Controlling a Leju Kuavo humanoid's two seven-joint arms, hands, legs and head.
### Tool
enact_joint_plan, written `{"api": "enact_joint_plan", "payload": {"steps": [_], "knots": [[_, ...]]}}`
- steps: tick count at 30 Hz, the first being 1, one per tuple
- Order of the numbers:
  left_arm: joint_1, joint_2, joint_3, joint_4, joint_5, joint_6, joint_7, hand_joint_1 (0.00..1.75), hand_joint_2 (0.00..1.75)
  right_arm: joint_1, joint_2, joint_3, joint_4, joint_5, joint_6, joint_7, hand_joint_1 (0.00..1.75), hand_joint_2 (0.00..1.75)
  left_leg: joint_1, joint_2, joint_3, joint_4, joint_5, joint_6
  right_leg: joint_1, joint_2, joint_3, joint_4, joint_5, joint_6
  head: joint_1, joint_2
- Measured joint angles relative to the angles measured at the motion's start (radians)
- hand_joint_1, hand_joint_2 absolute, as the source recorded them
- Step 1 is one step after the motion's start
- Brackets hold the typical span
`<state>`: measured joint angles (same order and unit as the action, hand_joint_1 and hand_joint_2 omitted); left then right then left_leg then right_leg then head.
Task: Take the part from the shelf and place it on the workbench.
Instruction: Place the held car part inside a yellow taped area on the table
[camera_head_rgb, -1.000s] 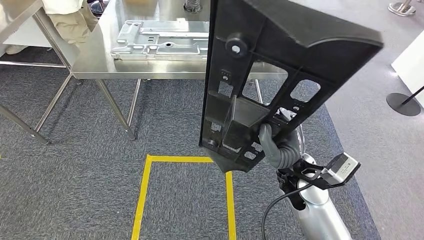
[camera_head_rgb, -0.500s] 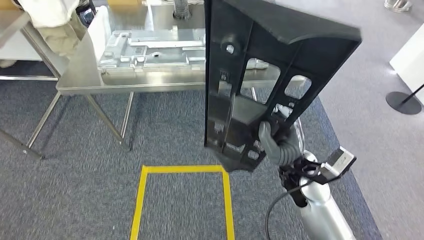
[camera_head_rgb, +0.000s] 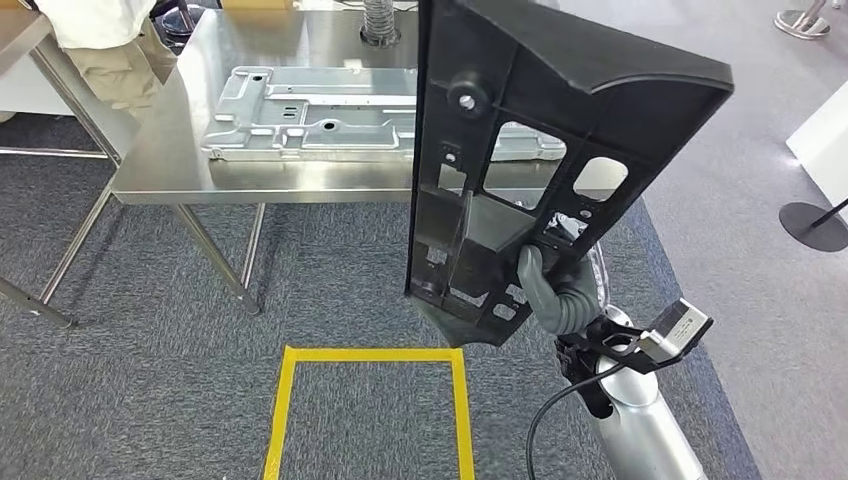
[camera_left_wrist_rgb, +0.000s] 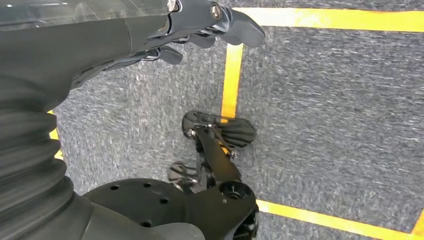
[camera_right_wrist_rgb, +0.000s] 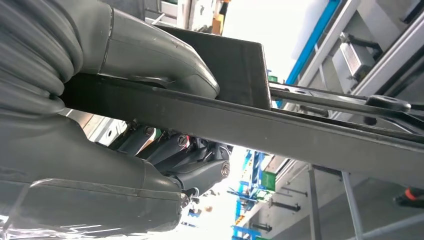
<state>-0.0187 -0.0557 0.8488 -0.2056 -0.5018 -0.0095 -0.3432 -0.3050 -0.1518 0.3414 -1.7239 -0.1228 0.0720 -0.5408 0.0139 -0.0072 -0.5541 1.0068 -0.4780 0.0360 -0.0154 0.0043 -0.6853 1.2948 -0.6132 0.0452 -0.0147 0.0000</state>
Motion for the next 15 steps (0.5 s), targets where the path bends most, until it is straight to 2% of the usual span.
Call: {"api": "enact_joint_plan", "payload": {"steps": [1, 2, 3, 5, 6, 7, 9, 10, 11, 12, 13, 15], "knots": [[0.001, 0.0, 0.001, 0.0, 0.0, 0.0, -0.001, 0.0, 1.75, 0.0, 0.0, 0.0, 0.001, 0.0, 0.0, 0.0, 1.75, 1.75, -0.001, -0.002, 0.016, 0.0, -0.012, -0.001, 0.0, 0.0, -0.02, -0.004, -0.012, -0.001, 0.0, 0.0], [0.002, 0.0, 0.002, 0.0, 0.0, 0.0, -0.001, 0.0, 1.75, -0.001, 0.0, 0.0, 0.002, 0.0, 0.0, 0.0, 1.75, 1.75, -0.002, -0.003, 0.033, 0.0, -0.025, -0.002, 0.001, 0.0, -0.026, -0.035, -0.003, -0.005, 0.0, 0.0], [0.003, 0.0, 0.002, 0.0, 0.0, 0.0, -0.002, 0.0, 1.75, -0.002, 0.0, 0.0, 0.003, 0.0, 0.0, 0.0, 1.75, 1.75, -0.003, -0.005, 0.052, -0.001, -0.039, -0.003, 0.003, 0.0, -0.02, -0.091, 0.033, -0.012, 0.0, 0.0], [0.004, -0.001, 0.004, 0.0, -0.001, 0.0, -0.004, 0.0, 1.75, -0.003, 0.0, 0.0, 0.003, 0.0, -0.002, -0.002, 1.75, 1.75, -0.005, -0.006, 0.083, -0.003, -0.066, -0.009, 0.012, -0.001, -0.002, -0.214, 0.155, -0.028, 0.0, 0.0], [0.002, -0.002, 0.004, 0.0, -0.001, 0.0, -0.005, 0.0, 1.75, -0.003, 0.0, 0.0, 0.003, 0.0, -0.004, -0.003, 1.75, 1.75, -0.006, -0.007, 0.094, -0.005, -0.078, -0.014, 0.017, -0.001, 0.006, -0.252, 0.201, -0.035, -0.001, 0.0], [0.001, -0.002, 0.005, 0.0, -0.002, 0.0, -0.006, 0.0, 1.75, -0.002, 0.0, 0.0, 0.003, 0.0, -0.005, -0.004, 1.75, 1.75, -0.007, -0.008, 0.106, -0.007, -0.085, -0.02, 0.021, 0.0, 0.011, -0.271, 0.226, -0.041, -0.001, 0.0], [-0.004, -0.002, 0.007, 0.0, -0.006, 0.0, -0.005, 0.0, 1.75, 0.001, 0.001, 0.0, -0.002, 0.001, -0.009, -0.006, 1.75, 1.75, -0.008, -0.007, 0.116, 0.004, -0.079, -0.034, 0.02, 0.004, 0.03, -0.282, 0.218, -0.052, -0.002, 0.0], [-0.005, -0.001, 0.008, 0.0, -0.008, 0.001, -0.004, 0.0, 1.75, 0.002, 0.002, 0.0, -0.005, 0.001, -0.01, -0.007, 1.75, 1.75, -0.008, -0.005, 0.11, 0.031, -0.067, -0.039, 0.018, 0.006, 0.046, -0.29, 0.213, -0.059, -0.001, 0.0], [-0.005, 0.0, 0.008, 0.0, -0.01, 0.001, -0.003, 0.0, 1.75, 0.004, 0.003, 0.0, -0.007, 0.001, -0.012, -0.009, 1.75, 1.75, -0.008, -0.003, 0.087, 0.076, -0.056, -0.042, 0.016, 0.006, 0.063, -0.296, 0.205, -0.065, -0.003, 0.0], [-0.006, 0.0, 0.009, 0.0, -0.011, 0.003, -0.001, 0.0, 1.75, 0.005, 0.005, 0.0, -0.008, 0.001, -0.014, -0.012, 1.75, 1.75, -0.007, -0.001, 0.054, 0.133, -0.058, -0.045, 0.014, 0.007, 0.079, -0.301, 0.196, -0.069, -0.004, 0.0], [-0.007, -0.001, 0.009, 0.0, -0.011, 0.004, 0.0, 0.0, 1.75, 0.006, 0.007, 0.001, -0.008, 0.001, -0.014, -0.014, 1.75, 1.75, -0.005, 0.0, 0.016, 0.193, -0.074, -0.049, 0.015, 0.007, 0.094, -0.303, 0.184, -0.072, -0.005, 0.0], [-0.005, -0.001, 0.011, 0.0, -0.011, 0.008, 0.002, 0.0, 1.75, 0.01, 0.009, 0.001, -0.008, 0.002, -0.014, -0.016, 1.75, 1.75, -0.004, 0.0, -0.062, 0.274, -0.146, -0.055, 0.017, 0.008, 0.122, -0.303, 0.159, -0.075, -0.006, 0.0]]}}
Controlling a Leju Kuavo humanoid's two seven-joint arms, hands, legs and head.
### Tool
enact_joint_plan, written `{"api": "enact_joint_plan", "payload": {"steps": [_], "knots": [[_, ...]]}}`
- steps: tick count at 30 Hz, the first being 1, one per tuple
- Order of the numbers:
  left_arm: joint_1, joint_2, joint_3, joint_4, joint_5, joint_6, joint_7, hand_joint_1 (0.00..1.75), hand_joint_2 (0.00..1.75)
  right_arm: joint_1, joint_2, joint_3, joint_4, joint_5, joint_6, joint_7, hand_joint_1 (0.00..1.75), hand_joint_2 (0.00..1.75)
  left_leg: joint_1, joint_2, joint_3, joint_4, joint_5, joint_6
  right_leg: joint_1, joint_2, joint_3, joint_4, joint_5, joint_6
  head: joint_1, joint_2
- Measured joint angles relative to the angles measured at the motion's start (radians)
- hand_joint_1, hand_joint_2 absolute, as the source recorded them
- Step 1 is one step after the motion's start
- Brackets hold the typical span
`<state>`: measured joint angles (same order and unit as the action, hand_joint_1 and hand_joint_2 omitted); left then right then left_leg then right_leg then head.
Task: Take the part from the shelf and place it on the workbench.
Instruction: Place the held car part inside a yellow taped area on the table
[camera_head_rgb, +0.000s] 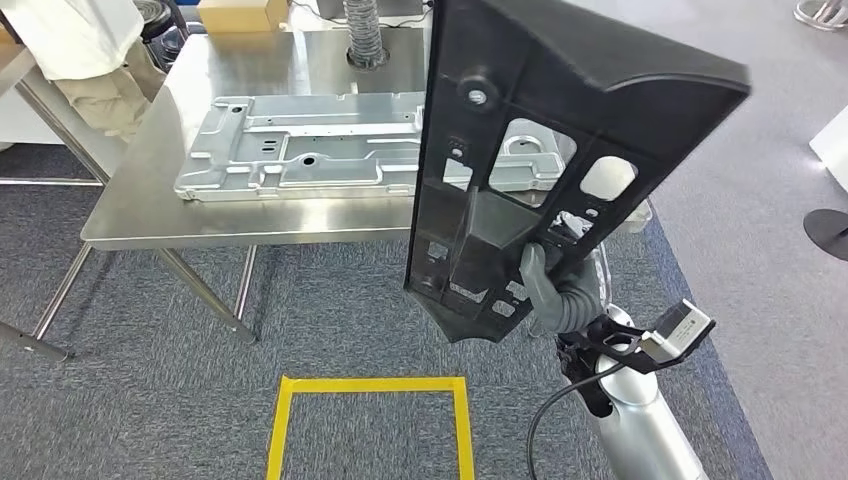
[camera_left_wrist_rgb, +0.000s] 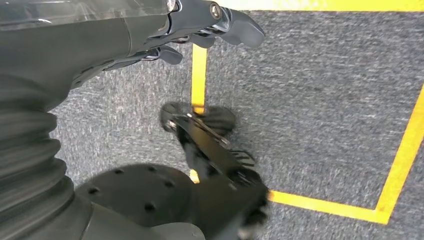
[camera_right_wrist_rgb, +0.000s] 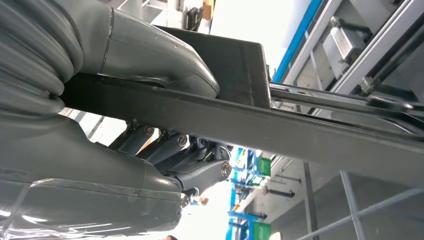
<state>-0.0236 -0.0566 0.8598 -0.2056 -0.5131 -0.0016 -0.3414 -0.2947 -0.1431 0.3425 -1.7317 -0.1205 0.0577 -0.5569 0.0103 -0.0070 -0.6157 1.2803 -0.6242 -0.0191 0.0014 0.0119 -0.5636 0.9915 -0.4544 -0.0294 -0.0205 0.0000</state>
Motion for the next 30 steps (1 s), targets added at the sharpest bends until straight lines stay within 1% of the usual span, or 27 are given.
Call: {"api": "enact_joint_plan", "payload": {"steps": [1, 2, 3, 4, 5, 6, 7, 8, 10, 11, 12, 13, 14, 15, 16, 17, 18, 19, 21, 22, 23, 25, 26, 27, 28, 29, 30], "knots": [[0.002, 0.0, 0.002, 0.0, 0.0, 0.001, 0.0, 0.0, 1.75, 0.003, 0.0, 0.0, 0.0, 0.0, 0.001, 0.0, 1.75, 1.75, 0.0, 0.0, -0.026, 0.006, -0.03, -0.001, 0.001, 0.001, 0.017, 0.0, -0.014, 0.0, 0.0, 0.0], [0.003, 0.0, 0.004, 0.0, 0.0, 0.002, 0.0, 0.0, 1.75, 0.004, 0.001, 0.0, 0.0, 0.001, 0.002, -0.001, 1.75, 1.75, 0.0, 0.0, -0.04, -0.013, -0.04, 0.0, 0.002, 0.002, 0.035, 0.0, -0.029, 0.0, 0.0, 0.0], [0.004, 0.0, 0.007, 0.0, 0.0, 0.002, 0.0, 0.0, 1.75, 0.005, 0.001, 0.0, 0.0, 0.001, 0.004, -0.002, 1.75, 1.75, 0.0, 0.0, -0.044, -0.058, -0.019, 0.003, 0.003, 0.003, 0.055, 0.0, -0.044, 0.0, 0.0, 0.0], [0.006, 0.0, 0.01, 0.0, 0.0, 0.002, 0.0, 0.0, 1.75, 0.005, 0.001, 0.0, 0.0, 0.0, 0.007, -0.002, 1.75, 1.75, -0.002, 0.0, -0.042, -0.119, 0.036, 0.009, 0.004, 0.003, 0.074, 0.0, -0.059, 0.001, 0.0, 0.0], [0.008, 0.0, 0.012, 0.0, -0.001, 0.002, 0.0, 0.0, 1.75, 0.005, 0.001, 0.0, 0.001, 0.0, 0.01, -0.003, 1.75, 1.75, -0.005, 0.0, -0.04, -0.174, 0.108, 0.014, 0.006, 0.004, 0.092, 0.0, -0.074, 0.004, 0.0, 0.0], [0.01, 0.001, 0.014, 0.0, -0.002, 0.001, 0.0, 0.0, 1.75, 0.005, 0.002, -0.001, 0.001, -0.002, 0.012, -0.004, 1.75, 1.75, -0.008, 0.0, -0.035, -0.215, 0.168, 0.021, 0.007, 0.005, 0.105, 0.0, -0.087, 0.009, 0.001, 0.0], [0.012, 0.001, 0.014, 0.0, -0.003, 0.001, 0.0, 0.0, 1.75, 0.005, 0.002, -0.002, 0.001, -0.003, 0.014, -0.004, 1.75, 1.75, -0.012, 0.0, -0.031, -0.238, 0.21, 0.027, 0.007, 0.006, 0.116, -0.004, -0.097, 0.015, 0.001, 0.0], [0.012, 0.001, 0.015, 0.0, -0.005, 0.001, 0.0, 0.0, 1.75, 0.003, 0.002, -0.004, 0.0, -0.004, 0.015, -0.004, 1.75, 1.75, -0.014, 0.0, -0.025, -0.246, 0.222, 0.032, 0.007, 0.008, 0.123, -0.005, -0.101, 0.021, 0.001, 0.0], [0.009, 0.001, 0.015, 0.0, -0.006, 0.001, 0.0, 0.0, 1.75, -0.002, 0.003, -0.008, -0.004, -0.006, 0.017, -0.003, 1.75, 1.75, -0.013, 0.0, -0.004, -0.264, 0.214, 0.042, 0.006, 0.006, 0.119, 0.017, -0.088, 0.033, 0.001, 0.0], [0.008, 0.0, 0.015, 0.0, -0.006, 0.001, -0.001, 0.0, 1.75, -0.007, 0.003, -0.011, -0.005, -0.007, 0.019, -0.003, 1.75, 1.75, -0.01, 0.0, 0.01, -0.276, 0.21, 0.048, 0.006, 0.003, 0.1, 0.053, -0.076, 0.038, 0.002, 0.0], [0.006, 0.0, 0.016, 0.0, -0.006, 0.001, -0.001, 0.0, 1.75, -0.011, 0.003, -0.012, -0.006, -0.008, 0.023, -0.003, 1.75, 1.75, -0.008, -0.001, 0.025, -0.286, 0.205, 0.051, 0.005, 0.001, 0.067, 0.104, -0.071, 0.044, 0.004, 0.0], [0.005, 0.0, 0.016, 0.0, -0.006, 0.001, -0.002, 0.0, 1.75, -0.015, 0.003, -0.014, -0.007, -0.009, 0.026, -0.003, 1.75, 1.75, -0.007, -0.001, 0.04, -0.294, 0.198, 0.054, 0.002, -0.002, 0.024, 0.164, -0.078, 0.049, 0.005, 0.0], [0.003, 0.0, 0.017, 0.0, -0.006, 0.002, -0.002, 0.0, 1.75, -0.018, 0.003, -0.015, -0.007, -0.01, 0.028, -0.003, 1.75, 1.75, -0.007, -0.001, 0.052, -0.297, 0.19, 0.055, 0.0, -0.003, -0.023, 0.218, -0.099, 0.055, 0.006, 0.0], [0.002, 0.0, 0.019, 0.0, -0.006, 0.002, -0.002, 0.0, 1.75, -0.019, 0.003, -0.015, -0.006, -0.011, 0.03, -0.003, 1.75, 1.75, -0.007, -0.002, 0.065, -0.299, 0.179, 0.055, -0.004, -0.003, -0.067, 0.261, -0.131, 0.06, 0.007, 0.0], [0.002, 0.0, 0.02, 0.0, -0.006, 0.002, -0.003, 0.0, 1.75, -0.019, 0.004, -0.015, -0.006, -0.012, 0.03, -0.002, 1.75, 1.75, -0.006, -0.003, 0.078, -0.299, 0.167, 0.054, -0.008, -0.004, -0.101, 0.281, -0.163, 0.063, 0.007, 0.0], [0.003, 0.0, 0.021, 0.0, -0.006, 0.002, -0.003, 0.0, 1.75, -0.018, 0.004, -0.015, -0.006, -0.012, 0.031, -0.002, 1.75, 1.75, -0.006, -0.004, 0.094, -0.299, 0.154, 0.053, -0.011, -0.005, -0.123, 0.276, -0.184, 0.066, 0.008, 0.0], [0.004, 0.0, 0.022, 0.0, -0.006, 0.002, -0.003, 0.0, 1.75, -0.019, 0.004, -0.015, -0.006, -0.012, 0.031, -0.002, 1.75, 1.75, -0.005, -0.006, 0.112, -0.299, 0.14, 0.051, -0.013, -0.006, -0.132, 0.246, -0.18, 0.067, 0.008, 0.0], [0.004, 0.0, 0.022, 0.0, -0.006, 0.002, -0.003, 0.0, 1.75, -0.019, 0.005, -0.015, -0.006, -0.012, 0.031, -0.002, 1.75, 1.75, -0.004, -0.006, 0.132, -0.299, 0.125, 0.048, -0.015, -0.008, -0.131, 0.194, -0.144, 0.067, 0.008, 0.0], [0.006, 0.0, 0.024, 0.0, -0.006, 0.003, -0.005, 0.0, 1.75, -0.019, 0.005, -0.016, -0.005, -0.012, 0.031, -0.002, 1.75, 1.75, -0.005, -0.008, 0.164, -0.299, 0.095, 0.04, -0.013, -0.013, -0.122, 0.077, -0.001, 0.059, 0.01, 0.0], [0.005, 0.0, 0.026, 0.0, -0.007, 0.003, -0.006, 0.0, 1.75, -0.019, 0.005, -0.017, -0.005, -0.013, 0.031, -0.002, 1.75, 1.75, -0.007, -0.008, 0.174, -0.301, 0.08, 0.034, -0.011, -0.014, -0.118, 0.041, 0.056, 0.051, 0.01, 0.0], [0.003, 0.001, 0.027, 0.0, -0.007, 0.003, -0.007, 0.0, 1.75, -0.02, 0.005, -0.018, -0.004, -0.013, 0.031, -0.001, 1.75, 1.75, -0.008, -0.008, 0.183, -0.3, 0.072, 0.027, -0.009, -0.015, -0.115, 0.023, 0.088, 0.042, 0.01, 0.0], [-0.002, 0.003, 0.03, 0.0, -0.007, 0.003, -0.009, 0.0, 1.75, -0.025, 0.006, -0.02, -0.006, -0.014, 0.031, -0.001, 1.75, 1.75, -0.008, -0.006, 0.192, -0.287, 0.071, 0.014, -0.008, -0.01, -0.101, 0.019, 0.079, 0.024, 0.01, 0.0], [-0.003, 0.004, 0.032, 0.0, -0.008, 0.003, -0.01, 0.0, 1.75, -0.028, 0.007, -0.021, -0.007, -0.014, 0.03, -0.001, 1.75, 1.75, -0.007, -0.004, 0.185, -0.26, 0.078, 0.009, -0.009, -0.009, -0.09, 0.014, 0.074, 0.016, 0.01, 0.0], [-0.005, 0.005, 0.033, 0.0, -0.009, 0.002, -0.011, 0.0, 1.75, -0.031, 0.007, -0.022, -0.008, -0.015, 0.03, -0.001, 1.75, 1.75, -0.006, -0.003, 0.163, -0.218, 0.082, 0.005, -0.009, -0.008, -0.078, 0.011, 0.067, 0.009, 0.009, 0.0], [-0.006, 0.006, 0.035, 0.0, -0.01, 0.002, -0.011, 0.0, 1.75, -0.033, 0.007, -0.023, -0.009, -0.015, 0.029, -0.001, 1.75, 1.75, -0.004, -0.002, 0.128, -0.159, 0.074, 0.001, -0.009, -0.008, -0.066, 0.008, 0.06, 0.004, 0.008, 0.0], [-0.007, 0.006, 0.036, 0.0, -0.011, 0.001, -0.012, 0.0, 1.75, -0.034, 0.007, -0.023, -0.009, -0.015, 0.028, 0.0, 1.75, 1.75, -0.003, -0.001, 0.085, -0.095, 0.054, -0.001, -0.008, -0.007, -0.056, 0.008, 0.051, 0.0, 0.008, 0.0], [-0.007, 0.006, 0.037, 0.0, -0.012, 0.0, -0.012, 0.0, 1.75, -0.034, 0.008, -0.024, -0.009, -0.015, 0.027, 0.001, 1.75, 1.75, -0.003, -0.001, 0.04, -0.039, 0.021, -0.003, -0.007, -0.007, -0.046, 0.007, 0.041, -0.002, 0.007, 0.0]]}}
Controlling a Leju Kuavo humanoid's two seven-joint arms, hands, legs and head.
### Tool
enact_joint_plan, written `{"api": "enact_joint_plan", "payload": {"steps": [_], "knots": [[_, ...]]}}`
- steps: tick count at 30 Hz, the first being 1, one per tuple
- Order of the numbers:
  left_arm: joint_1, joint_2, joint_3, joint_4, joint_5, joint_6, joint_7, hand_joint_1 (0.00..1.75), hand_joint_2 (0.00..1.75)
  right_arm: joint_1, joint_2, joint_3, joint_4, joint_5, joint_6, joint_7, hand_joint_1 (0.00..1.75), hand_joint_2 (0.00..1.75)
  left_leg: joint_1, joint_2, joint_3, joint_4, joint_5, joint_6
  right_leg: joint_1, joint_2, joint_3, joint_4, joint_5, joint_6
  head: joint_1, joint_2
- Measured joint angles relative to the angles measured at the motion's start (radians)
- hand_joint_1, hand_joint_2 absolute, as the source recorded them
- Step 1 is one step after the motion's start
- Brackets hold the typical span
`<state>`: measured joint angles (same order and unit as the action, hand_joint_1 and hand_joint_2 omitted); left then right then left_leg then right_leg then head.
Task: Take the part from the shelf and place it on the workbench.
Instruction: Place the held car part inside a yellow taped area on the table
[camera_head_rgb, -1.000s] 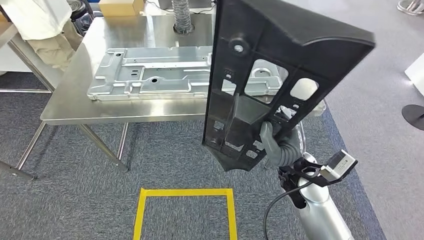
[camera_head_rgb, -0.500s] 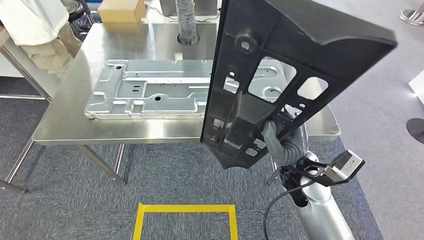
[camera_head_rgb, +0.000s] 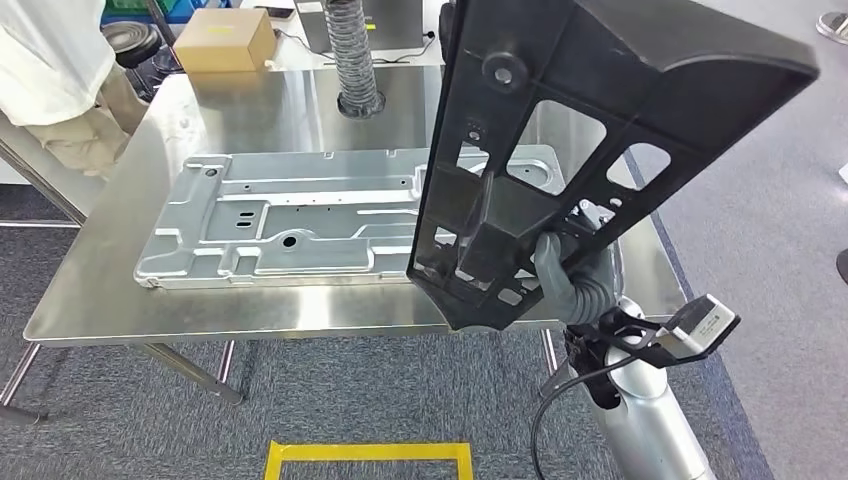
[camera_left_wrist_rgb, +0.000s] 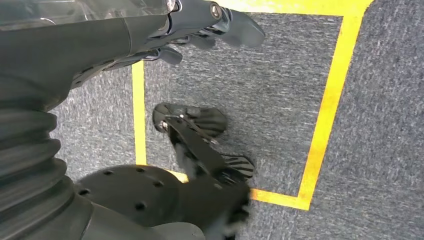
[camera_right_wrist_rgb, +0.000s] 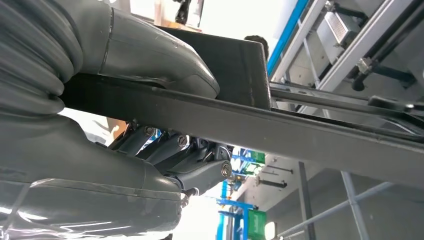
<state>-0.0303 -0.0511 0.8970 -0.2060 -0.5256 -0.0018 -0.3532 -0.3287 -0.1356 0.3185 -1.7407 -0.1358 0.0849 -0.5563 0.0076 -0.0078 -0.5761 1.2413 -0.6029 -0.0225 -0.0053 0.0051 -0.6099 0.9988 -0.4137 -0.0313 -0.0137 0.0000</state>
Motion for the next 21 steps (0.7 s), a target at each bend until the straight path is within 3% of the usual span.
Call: {"api": "enact_joint_plan", "payload": {"steps": [2, 3, 4, 7, 8, 11, 13, 15, 16, 17, 18, 21], "knots": [[0.003, 0.0, 0.001, 0.0, -0.002, 0.0, 0.0, 0.0, 1.75, 0.003, 0.0, 0.0, 0.0, 0.003, -0.006, 0.003, 1.75, 1.75, 0.0, 0.0, -0.063, 0.042, -0.059, -0.002, 0.002, 0.003, 0.025, 0.0, -0.021, -0.001, 0.0, 0.0], [0.005, 0.0, 0.002, 0.0, -0.001, 0.0, 0.0, 0.0, 1.75, 0.004, 0.0, -0.001, 0.0, 0.012, -0.016, 0.006, 1.75, 1.75, 0.0, 0.0, -0.075, 0.021, -0.058, -0.001, 0.004, 0.004, 0.04, 0.0, -0.031, -0.001, 0.0, 0.0], [0.006, 0.0, 0.003, 0.0, 0.0, 0.0, 0.0, 0.0, 1.75, 0.004, 0.0, -0.002, 0.0, 0.03, -0.035, 0.01, 1.75, 1.75, 0.0, 0.0, -0.076, -0.027, -0.026, 0.002, 0.005, 0.005, 0.056, 0.0, -0.042, 0.0, 0.0, 0.0], [0.01, 0.0, 0.011, 0.0, 0.003, 0.004, -0.003, 0.0, 1.75, -0.003, 0.0, -0.015, -0.004, 0.227, -0.209, 0.032, 1.75, 1.75, -0.007, -0.002, -0.068, -0.193, 0.161, 0.021, 0.011, 0.009, 0.086, 0.005, -0.074, 0.008, 0.001, 0.0], [0.011, 0.0, 0.015, 0.0, 0.003, 0.005, -0.005, 0.0, 1.75, -0.012, -0.001, -0.023, -0.008, 0.339, -0.296, 0.052, 1.75, 1.75, -0.01, -0.003, -0.069, -0.215, 0.197, 0.026, 0.012, 0.011, 0.088, 0.008, -0.083, 0.013, 0.0, 0.0], [0.007, -0.001, 0.024, 0.0, -0.007, 0.003, -0.011, 0.0, 1.75, -0.087, -0.008, -0.045, -0.014, 0.711, -0.493, 0.175, 1.75, 1.75, -0.009, -0.002, -0.065, -0.227, 0.213, 0.037, 0.011, 0.013, 0.087, 0.014, -0.101, 0.03, 0.001, 0.0], [0.001, -0.001, 0.027, 0.0, -0.021, 0.0, -0.014, 0.0, 1.75, -0.182, -0.017, -0.051, 0.012, 0.949, -0.531, 0.277, 1.75, 1.75, -0.005, 0.003, -0.056, -0.237, 0.213, 0.045, 0.008, 0.009, 0.057, 0.075, -0.136, 0.042, 0.004, 0.0], [-0.008, 0.0, 0.028, 0.0, -0.032, -0.005, -0.016, 0.0, 1.75, -0.284, -0.023, -0.05, 0.073, 1.113, -0.533, 0.345, 1.75, 1.75, -0.005, 0.005, -0.052, -0.239, 0.208, 0.051, 0.002, 0.005, -0.018, 0.21, -0.19, 0.054, 0.006, 0.0], [-0.012, 0.0, 0.028, 0.0, -0.036, -0.007, -0.016, 0.0, 1.75, -0.325, -0.024, -0.05, 0.109, 1.154, -0.535, 0.362, 1.75, 1.75, -0.005, 0.005, -0.05, -0.238, 0.205, 0.053, -0.001, 0.005, -0.056, 0.27, -0.204, 0.058, 0.006, 0.0], [-0.015, 0.0, 0.028, 0.0, -0.039, -0.009, -0.016, 0.0, 1.75, -0.356, -0.026, -0.049, 0.141, 1.177, -0.536, 0.37, 1.75, 1.75, -0.004, 0.003, -0.047, -0.238, 0.201, 0.052, -0.004, 0.004, -0.082, 0.301, -0.199, 0.062, 0.007, 0.0], [-0.016, 0.0, 0.028, 0.0, -0.041, -0.01, -0.016, 0.0, 1.75, -0.379, -0.028, -0.048, 0.168, 1.188, -0.538, 0.373, 1.75, 1.75, -0.003, 0.0, -0.042, -0.237, 0.197, 0.051, -0.007, 0.003, -0.087, 0.29, -0.172, 0.064, 0.008, 0.0], [-0.014, -0.001, 0.028, 0.0, -0.044, -0.012, -0.017, 0.0, 1.75, -0.421, -0.03, -0.043, 0.215, 1.196, -0.547, 0.375, 1.75, 1.75, -0.003, -0.007, -0.028, -0.23, 0.182, 0.042, -0.009, -0.001, -0.026, 0.097, -0.043, 0.061, 0.008, 0.0]]}}
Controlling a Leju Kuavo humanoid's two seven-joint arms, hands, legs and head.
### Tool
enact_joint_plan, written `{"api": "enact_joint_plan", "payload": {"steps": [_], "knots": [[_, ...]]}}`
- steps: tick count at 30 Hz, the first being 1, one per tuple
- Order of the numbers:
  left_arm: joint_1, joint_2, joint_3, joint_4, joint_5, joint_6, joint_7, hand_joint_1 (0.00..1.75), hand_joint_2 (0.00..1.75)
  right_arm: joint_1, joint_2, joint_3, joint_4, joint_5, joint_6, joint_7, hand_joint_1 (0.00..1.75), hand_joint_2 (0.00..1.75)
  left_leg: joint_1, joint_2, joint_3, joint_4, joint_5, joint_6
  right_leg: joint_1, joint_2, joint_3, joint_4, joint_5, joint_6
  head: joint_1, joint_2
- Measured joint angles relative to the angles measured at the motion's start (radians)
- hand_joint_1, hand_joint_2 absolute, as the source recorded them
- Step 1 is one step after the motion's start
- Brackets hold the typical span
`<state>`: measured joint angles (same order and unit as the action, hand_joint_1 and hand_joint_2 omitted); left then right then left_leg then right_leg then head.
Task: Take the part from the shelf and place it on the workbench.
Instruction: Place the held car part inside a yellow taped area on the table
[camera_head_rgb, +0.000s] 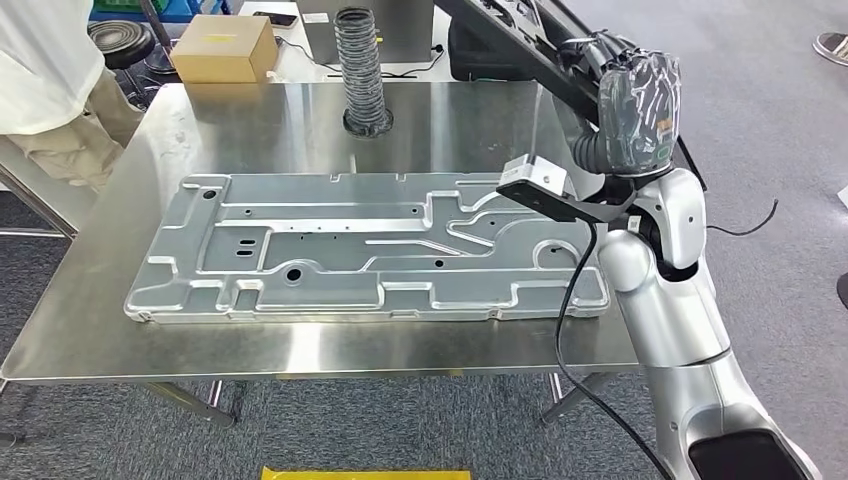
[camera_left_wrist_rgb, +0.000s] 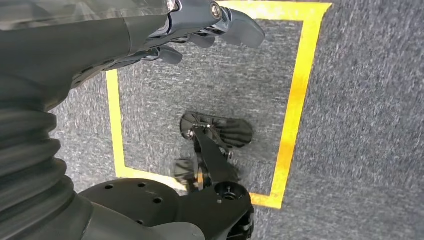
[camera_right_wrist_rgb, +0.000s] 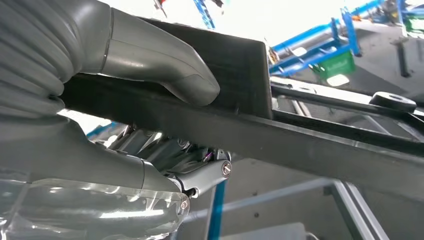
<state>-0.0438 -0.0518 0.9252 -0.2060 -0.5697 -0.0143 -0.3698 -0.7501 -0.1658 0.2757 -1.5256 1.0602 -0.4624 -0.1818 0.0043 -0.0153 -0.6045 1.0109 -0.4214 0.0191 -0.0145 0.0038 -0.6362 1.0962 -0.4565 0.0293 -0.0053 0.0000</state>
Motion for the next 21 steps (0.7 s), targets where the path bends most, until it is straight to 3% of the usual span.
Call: {"api": "enact_joint_plan", "payload": {"steps": [2, 6, 8, 10, 11, 12, 13, 15, 16, 18, 21], "knots": [[0.0, 0.0, 0.0, 0.0, -0.002, -0.001, 0.0, 0.0, 1.75, -0.015, 0.0, 0.005, 0.018, 0.001, -0.007, 0.0, 1.75, 1.75, -0.001, -0.003, -0.003, 0.003, -0.005, -0.01, 0.005, -0.001, 0.023, -0.071, 0.025, -0.01, 0.0, 0.0], [0.001, 0.001, 0.0, 0.0, -0.005, -0.001, -0.001, 0.0, 1.75, -0.031, -0.001, 0.011, 0.041, 0.022, -0.005, 0.008, 1.75, 1.75, -0.002, -0.001, -0.01, 0.018, -0.021, -0.031, 0.002, -0.001, 0.03, -0.088, 0.022, -0.032, -0.003, 0.0], [0.001, 0.002, 0.0, 0.0, -0.011, -0.004, -0.005, 0.0, 1.75, -0.057, -0.001, 0.025, 0.062, 0.109, 0.014, 0.033, 1.75, 1.75, 0.0, 0.004, -0.051, 0.107, -0.07, -0.04, 0.0, -0.002, 0.036, -0.093, 0.023, -0.042, -0.005, 0.0], [0.0, 0.002, 0.0, 0.0, -0.025, -0.01, -0.01, 0.0, 1.75, -0.098, 0.0, 0.062, 0.116, 0.248, 0.046, 0.061, 1.75, 1.75, 0.003, 0.007, -0.119, 0.245, -0.123, -0.045, 0.001, -0.001, 0.038, -0.093, 0.022, -0.046, -0.006, 0.0], [-0.001, 0.003, 0.0, 0.0, -0.033, -0.014, -0.012, 0.0, 1.75, -0.117, 0.003, 0.089, 0.153, 0.312, 0.061, 0.07, 1.75, 1.75, 0.004, 0.008, -0.143, 0.289, -0.13, -0.046, 0.002, -0.001, 0.039, -0.093, 0.021, -0.047, -0.006, 0.0], [-0.002, 0.003, -0.001, 0.0, -0.039, -0.017, -0.014, 0.0, 1.75, -0.135, 0.01, 0.12, 0.195, 0.36, 0.075, 0.074, 1.75, 1.75, 0.004, 0.008, -0.149, 0.292, -0.116, -0.047, 0.003, 0.0, 0.041, -0.092, 0.02, -0.048, -0.006, 0.0], [-0.004, 0.004, -0.001, 0.0, -0.044, -0.02, -0.015, 0.0, 1.75, -0.151, 0.019, 0.152, 0.238, 0.387, 0.087, 0.074, 1.75, 1.75, 0.005, 0.008, -0.135, 0.257, -0.086, -0.046, 0.004, 0.001, 0.043, -0.092, 0.019, -0.047, -0.006, 0.0], [-0.009, 0.007, -0.002, 0.0, -0.053, -0.023, -0.017, 0.0, 1.75, -0.182, 0.048, 0.22, 0.327, 0.396, 0.104, 0.065, 1.75, 1.75, 0.005, 0.009, -0.072, 0.116, -0.014, -0.039, 0.005, 0.004, 0.046, -0.09, 0.015, -0.043, -0.007, 0.0], [-0.013, 0.008, -0.003, 0.0, -0.058, -0.025, -0.017, 0.0, 1.75, -0.195, 0.066, 0.253, 0.372, 0.383, 0.108, 0.056, 1.75, 1.75, 0.003, 0.01, -0.044, 0.057, 0.006, -0.035, 0.007, 0.004, 0.045, -0.089, 0.014, -0.04, -0.008, 0.0], [-0.018, 0.009, -0.004, 0.0, -0.07, -0.028, -0.017, 0.0, 1.75, -0.205, 0.101, 0.316, 0.464, 0.342, 0.1, 0.039, 1.75, 1.75, 0.0, 0.009, -0.02, 0.002, 0.013, -0.027, 0.011, 0.003, 0.044, -0.089, 0.013, -0.031, -0.009, 0.0], [-0.018, 0.009, -0.005, 0.0, -0.085, -0.033, -0.018, 0.0, 1.75, -0.188, 0.154, 0.395, 0.607, 0.259, 0.05, 0.017, 1.75, 1.75, 0.004, 0.007, -0.016, -0.006, 0.015, -0.015, 0.012, 0.001, 0.044, -0.086, 0.006, -0.018, -0.008, 0.0]]}}
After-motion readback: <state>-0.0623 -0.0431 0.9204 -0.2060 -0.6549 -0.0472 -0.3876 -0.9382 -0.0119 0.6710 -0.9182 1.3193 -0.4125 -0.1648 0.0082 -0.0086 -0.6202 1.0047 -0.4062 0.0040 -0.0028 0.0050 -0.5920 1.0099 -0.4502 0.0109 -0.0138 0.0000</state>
